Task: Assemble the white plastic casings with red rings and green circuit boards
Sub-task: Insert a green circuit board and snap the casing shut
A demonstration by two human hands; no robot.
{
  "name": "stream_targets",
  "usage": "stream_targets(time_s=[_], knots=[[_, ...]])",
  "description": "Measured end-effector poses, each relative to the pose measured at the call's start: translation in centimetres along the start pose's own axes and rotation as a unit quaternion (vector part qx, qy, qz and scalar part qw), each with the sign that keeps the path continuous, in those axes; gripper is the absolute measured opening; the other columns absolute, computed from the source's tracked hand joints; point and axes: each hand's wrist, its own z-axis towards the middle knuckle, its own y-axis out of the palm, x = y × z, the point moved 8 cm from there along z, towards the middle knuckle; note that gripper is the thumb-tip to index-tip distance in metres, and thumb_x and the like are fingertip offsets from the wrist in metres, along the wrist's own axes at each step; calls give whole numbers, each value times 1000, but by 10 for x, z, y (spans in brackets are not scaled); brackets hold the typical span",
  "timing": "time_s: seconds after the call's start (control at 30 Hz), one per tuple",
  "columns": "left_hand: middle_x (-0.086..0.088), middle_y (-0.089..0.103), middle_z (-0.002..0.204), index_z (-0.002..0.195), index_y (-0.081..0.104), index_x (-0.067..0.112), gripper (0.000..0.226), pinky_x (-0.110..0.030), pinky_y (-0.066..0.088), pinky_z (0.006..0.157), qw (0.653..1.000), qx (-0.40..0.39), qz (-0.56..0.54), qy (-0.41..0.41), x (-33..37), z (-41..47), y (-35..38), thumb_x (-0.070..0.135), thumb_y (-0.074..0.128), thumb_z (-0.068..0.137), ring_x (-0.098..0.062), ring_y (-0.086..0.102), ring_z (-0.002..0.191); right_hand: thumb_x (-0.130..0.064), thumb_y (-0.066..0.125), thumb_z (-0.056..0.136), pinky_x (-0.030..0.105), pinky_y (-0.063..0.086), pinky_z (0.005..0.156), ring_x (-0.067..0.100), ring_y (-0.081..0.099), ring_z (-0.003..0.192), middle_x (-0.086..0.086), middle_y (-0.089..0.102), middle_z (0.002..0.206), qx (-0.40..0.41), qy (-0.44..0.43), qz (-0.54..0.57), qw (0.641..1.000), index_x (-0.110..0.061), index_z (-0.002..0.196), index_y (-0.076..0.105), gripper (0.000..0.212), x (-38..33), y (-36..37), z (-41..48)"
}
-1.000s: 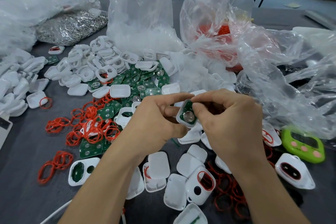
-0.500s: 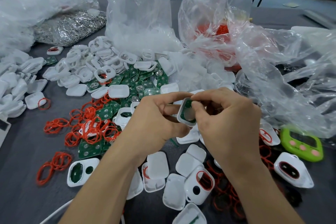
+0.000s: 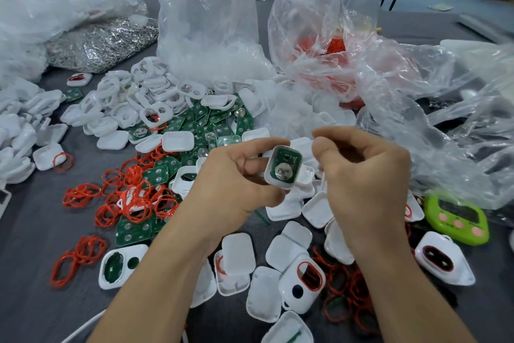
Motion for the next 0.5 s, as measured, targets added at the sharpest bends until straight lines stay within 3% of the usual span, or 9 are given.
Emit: stream_targets(time_s=[0.13,0.23,0.5], knots=[[-8,80,92,117,72,21,64,-28,58,75,1000,5,-15,9,2,-1,-2,-26,71,74,-16,68,78,-13,77,87,22,54,58,13,65,57,2,75,70,-97,116,87,985,-23,84,82,11,17,14,4],[-4,81,93,120,71,21,66,-31,61,76,1000,9,-10,16,3,-1,-4,-27,70,75,-15,70,76,-10,74,90,22,54,55,16,65,57,6,76,72,-172,148,107,968,-18,84,82,13,20,28,-2],[-2,81,96,118,71,25,68,-36,61,77,1000,12,-5,24,4,0,-4,-26,71,73,-19,72,78,-6,75,89,19,51,52,13,64,52,6,75,67,-157,113,101,976,-19,81,81,16,17,30,-4]])
